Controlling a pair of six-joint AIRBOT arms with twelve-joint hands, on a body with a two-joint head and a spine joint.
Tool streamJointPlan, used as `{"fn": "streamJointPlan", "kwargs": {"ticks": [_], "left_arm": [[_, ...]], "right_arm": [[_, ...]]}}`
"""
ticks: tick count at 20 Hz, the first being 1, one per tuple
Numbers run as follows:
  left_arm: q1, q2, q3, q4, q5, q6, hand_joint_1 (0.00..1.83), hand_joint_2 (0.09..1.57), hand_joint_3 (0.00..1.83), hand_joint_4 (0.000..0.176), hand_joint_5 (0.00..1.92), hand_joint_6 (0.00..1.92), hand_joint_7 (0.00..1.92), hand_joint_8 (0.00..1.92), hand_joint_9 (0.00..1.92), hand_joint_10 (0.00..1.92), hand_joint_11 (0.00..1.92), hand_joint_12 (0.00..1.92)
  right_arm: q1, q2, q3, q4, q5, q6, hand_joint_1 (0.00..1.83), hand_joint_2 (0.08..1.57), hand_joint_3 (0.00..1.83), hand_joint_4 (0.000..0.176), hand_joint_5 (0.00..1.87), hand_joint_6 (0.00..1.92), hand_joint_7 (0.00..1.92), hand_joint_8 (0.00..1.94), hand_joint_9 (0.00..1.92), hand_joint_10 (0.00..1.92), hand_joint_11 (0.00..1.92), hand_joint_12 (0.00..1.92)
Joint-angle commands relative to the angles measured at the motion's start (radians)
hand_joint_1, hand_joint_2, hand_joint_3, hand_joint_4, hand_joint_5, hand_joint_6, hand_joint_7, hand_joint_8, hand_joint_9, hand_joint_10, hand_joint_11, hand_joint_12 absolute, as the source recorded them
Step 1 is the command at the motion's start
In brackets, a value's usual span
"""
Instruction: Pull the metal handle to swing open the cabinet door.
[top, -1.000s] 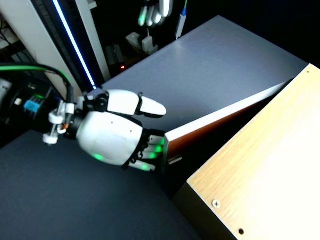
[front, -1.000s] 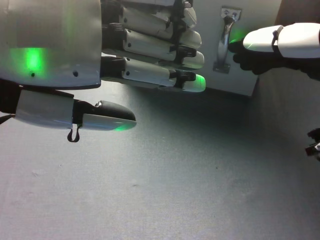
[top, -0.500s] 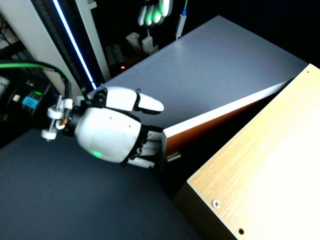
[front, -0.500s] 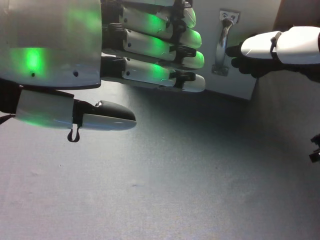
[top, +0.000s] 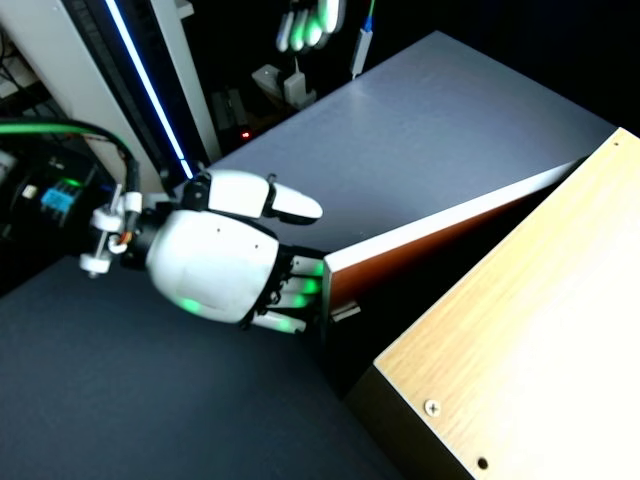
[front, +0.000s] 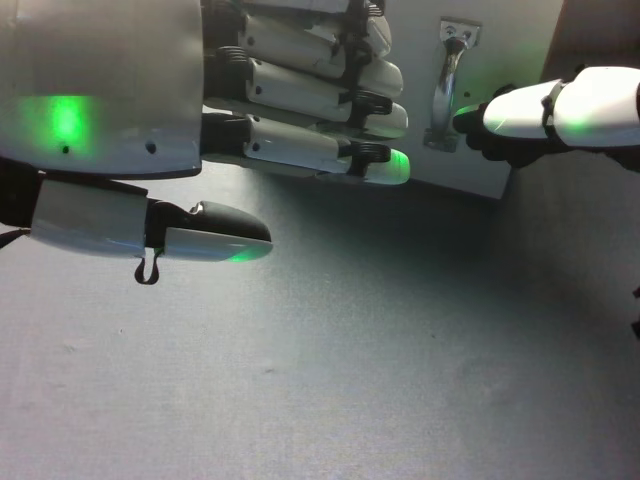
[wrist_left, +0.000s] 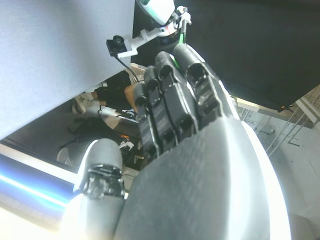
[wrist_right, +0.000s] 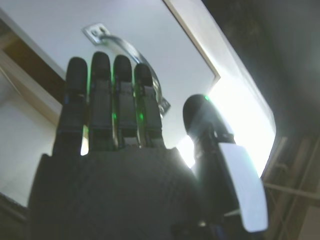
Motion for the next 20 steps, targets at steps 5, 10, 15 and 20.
{"fn": "streamJointPlan", "kwargs": {"ticks": [5, 10, 15, 20], "left_arm": [[-0.009, 0.005, -0.001, -0.097, -0.025, 0.011, 0.0, 1.57, 0.04, 0.0, 0.43, 0.0, 0.47, 0.0, 0.45, 0.0, 0.11, 0.78], [-0.009, 0.005, -0.001, -0.097, -0.025, 0.011, 0.0, 1.57, 0.04, 0.0, 0.43, 0.0, 0.46, 0.0, 0.44, 0.0, 0.11, 0.77], [-0.009, 0.005, -0.001, -0.097, -0.025, 0.011, 0.0, 1.57, 0.04, 0.0, 0.44, 0.0, 0.47, 0.0, 0.45, 0.0, 0.12, 0.77], [-0.009, 0.005, -0.001, -0.097, -0.025, 0.011, 0.0, 1.57, 0.04, 0.0, 0.45, 0.0, 0.47, 0.0, 0.44, 0.0, 0.13, 0.73]], "right_arm": [[0.003, 0.02, 0.001, -0.019, 0.112, 0.01, 0.0, 1.57, 0.09, 0.0, 0.42, 0.0, 0.43, 0.0, 0.4, 0.0, 0.0, 1.02], [-0.005, 0.039, 0.008, -0.1, 0.106, 0.01, 0.0, 1.57, 0.09, 0.0, 0.42, 0.0, 0.43, 0.0, 0.4, 0.0, 0.0, 1.03], [-0.006, 0.084, -0.012, -0.211, 0.053, 0.01, 0.0, 1.57, 0.1, 0.0, 0.42, 0.0, 0.43, 0.0, 0.4, 0.0, 0.0, 1.02], [-0.006, 0.116, -0.009, -0.31, -0.01, 0.01, 0.0, 1.57, 0.09, 0.0, 0.41, 0.0, 0.42, 0.0, 0.4, 0.0, 0.0, 1.01]]}}
